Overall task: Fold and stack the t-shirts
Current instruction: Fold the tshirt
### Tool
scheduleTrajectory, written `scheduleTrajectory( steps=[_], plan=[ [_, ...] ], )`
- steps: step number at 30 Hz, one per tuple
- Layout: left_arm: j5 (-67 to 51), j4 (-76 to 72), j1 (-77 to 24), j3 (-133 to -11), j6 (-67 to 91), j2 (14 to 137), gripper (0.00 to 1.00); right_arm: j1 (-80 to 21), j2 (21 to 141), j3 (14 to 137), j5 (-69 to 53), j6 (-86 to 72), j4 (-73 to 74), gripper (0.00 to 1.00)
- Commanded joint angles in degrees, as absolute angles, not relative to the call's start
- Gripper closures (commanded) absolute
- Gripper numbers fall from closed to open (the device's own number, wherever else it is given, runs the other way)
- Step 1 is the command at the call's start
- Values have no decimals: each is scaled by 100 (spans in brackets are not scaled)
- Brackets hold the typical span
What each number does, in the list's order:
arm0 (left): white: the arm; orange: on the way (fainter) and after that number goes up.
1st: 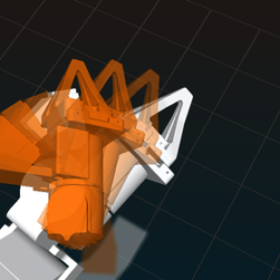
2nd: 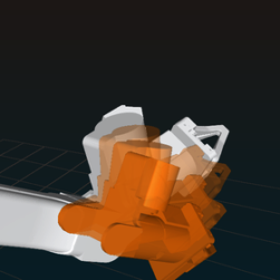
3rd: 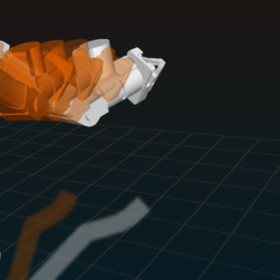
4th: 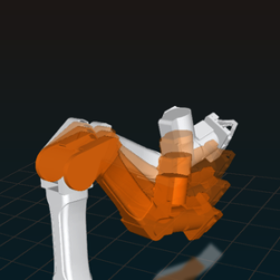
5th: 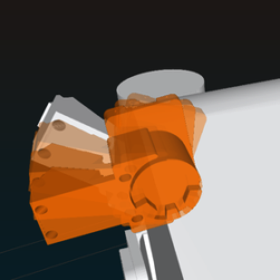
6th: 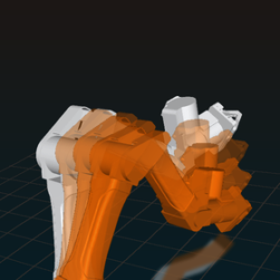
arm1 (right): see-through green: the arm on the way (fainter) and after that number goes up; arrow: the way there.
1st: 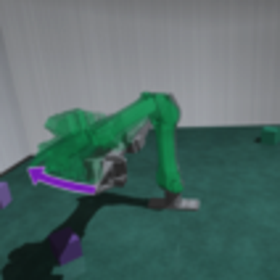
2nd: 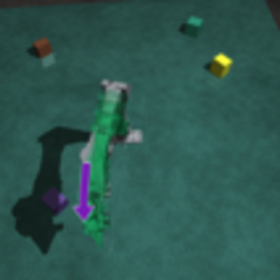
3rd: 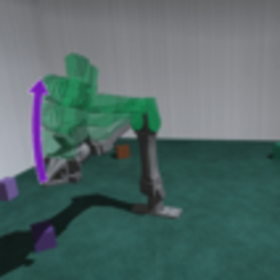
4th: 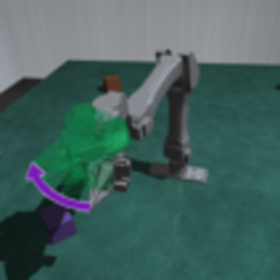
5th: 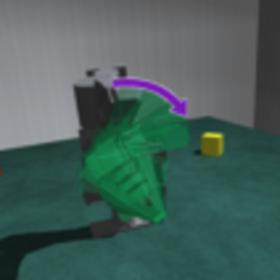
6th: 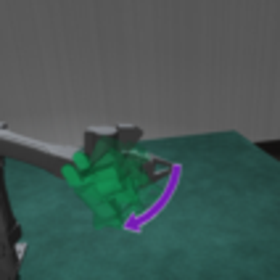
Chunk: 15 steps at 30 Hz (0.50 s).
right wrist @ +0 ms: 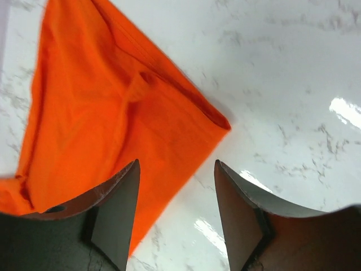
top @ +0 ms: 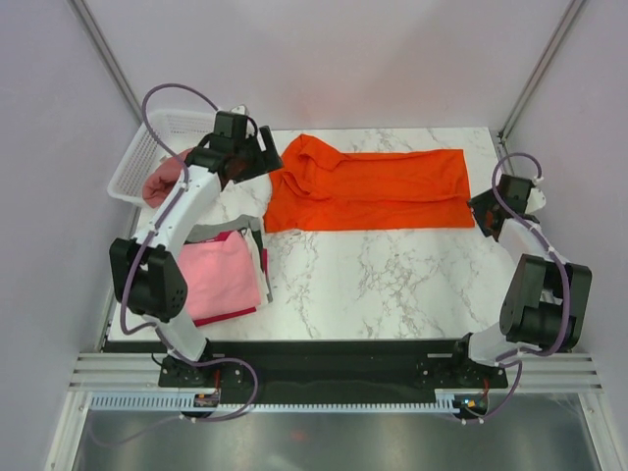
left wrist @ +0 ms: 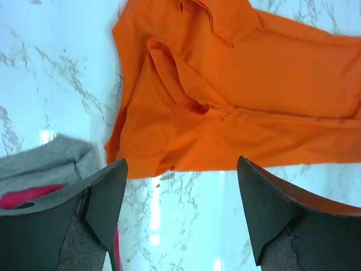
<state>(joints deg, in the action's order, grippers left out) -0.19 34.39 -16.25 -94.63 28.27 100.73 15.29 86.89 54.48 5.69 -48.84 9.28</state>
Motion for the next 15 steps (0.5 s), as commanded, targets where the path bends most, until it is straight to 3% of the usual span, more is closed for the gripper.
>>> scheduleTrajectory(
  steps=[1, 8, 15],
  plan=[
    [-360, 3007, -1652, -8764, 3189, 9546, 14, 1564, 8648, 4923, 290, -4843, 317, 37],
    [-650, 2145, -1644, -7288, 3683, 8886, 15, 1564, 9069, 4816, 430, -5044, 70, 34],
    [-879, 1881, -1652, -6900, 3876, 8868, 16, 1564, 9536, 4948, 642, -5334, -210, 35]
  ],
)
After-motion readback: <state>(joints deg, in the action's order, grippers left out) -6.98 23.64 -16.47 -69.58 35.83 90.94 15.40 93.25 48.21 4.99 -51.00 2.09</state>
